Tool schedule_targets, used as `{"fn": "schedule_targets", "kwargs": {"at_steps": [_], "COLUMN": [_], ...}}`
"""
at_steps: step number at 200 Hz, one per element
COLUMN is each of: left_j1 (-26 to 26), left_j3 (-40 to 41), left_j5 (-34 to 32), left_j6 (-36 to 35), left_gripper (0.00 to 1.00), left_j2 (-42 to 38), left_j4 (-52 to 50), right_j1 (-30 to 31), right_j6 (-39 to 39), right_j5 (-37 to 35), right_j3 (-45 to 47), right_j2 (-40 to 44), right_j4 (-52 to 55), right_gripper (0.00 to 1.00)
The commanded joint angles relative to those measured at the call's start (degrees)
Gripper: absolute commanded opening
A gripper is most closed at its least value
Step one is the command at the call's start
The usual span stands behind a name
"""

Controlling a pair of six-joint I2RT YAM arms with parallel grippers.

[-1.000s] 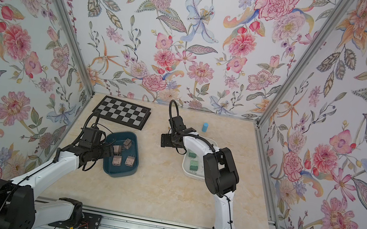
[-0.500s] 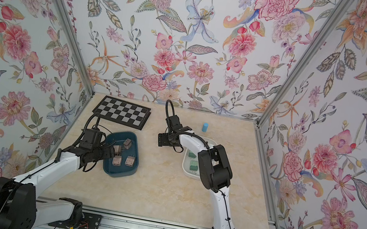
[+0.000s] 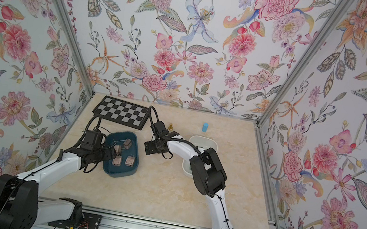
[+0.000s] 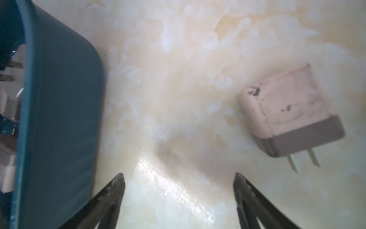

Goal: Place the plugs by color into the storage box
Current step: Pick up the plug from the center of the board, then adjust the storage box at the center of the board.

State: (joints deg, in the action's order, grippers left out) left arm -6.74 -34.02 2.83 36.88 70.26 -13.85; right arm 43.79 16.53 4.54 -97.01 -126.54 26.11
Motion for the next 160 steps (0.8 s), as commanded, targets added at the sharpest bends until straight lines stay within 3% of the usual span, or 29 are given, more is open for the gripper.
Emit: {"fn": "schedule_targets", "kwargs": {"at_steps": [1,87,160], "left_j1": [0.56,0.63,0.59], "left_j3": [0.82,0.64,-0.47], "left_j5": [0.16,0.07,2.24], "left_j6": [-0.2,-0.14,-1.6], "left_gripper": [0.83,0.83,0.83], "left_j2": [0.58,0.13,1.88], "left_j4": [0.64,-0.39,2.02], "right_j1": [-1.99,-4.57,-5.14], "right_j6": [-2.73,-15.17,-16.91], "right_j5": [-4.15,-4.66,-1.34], "right_j3": [-1.36,-10.45,-15.99], "right_j2": [2.54,-5.54,-12.44], "right_j4": [2.36,2.45,2.37], "right_gripper": [0.87,0.89,0.86]}}
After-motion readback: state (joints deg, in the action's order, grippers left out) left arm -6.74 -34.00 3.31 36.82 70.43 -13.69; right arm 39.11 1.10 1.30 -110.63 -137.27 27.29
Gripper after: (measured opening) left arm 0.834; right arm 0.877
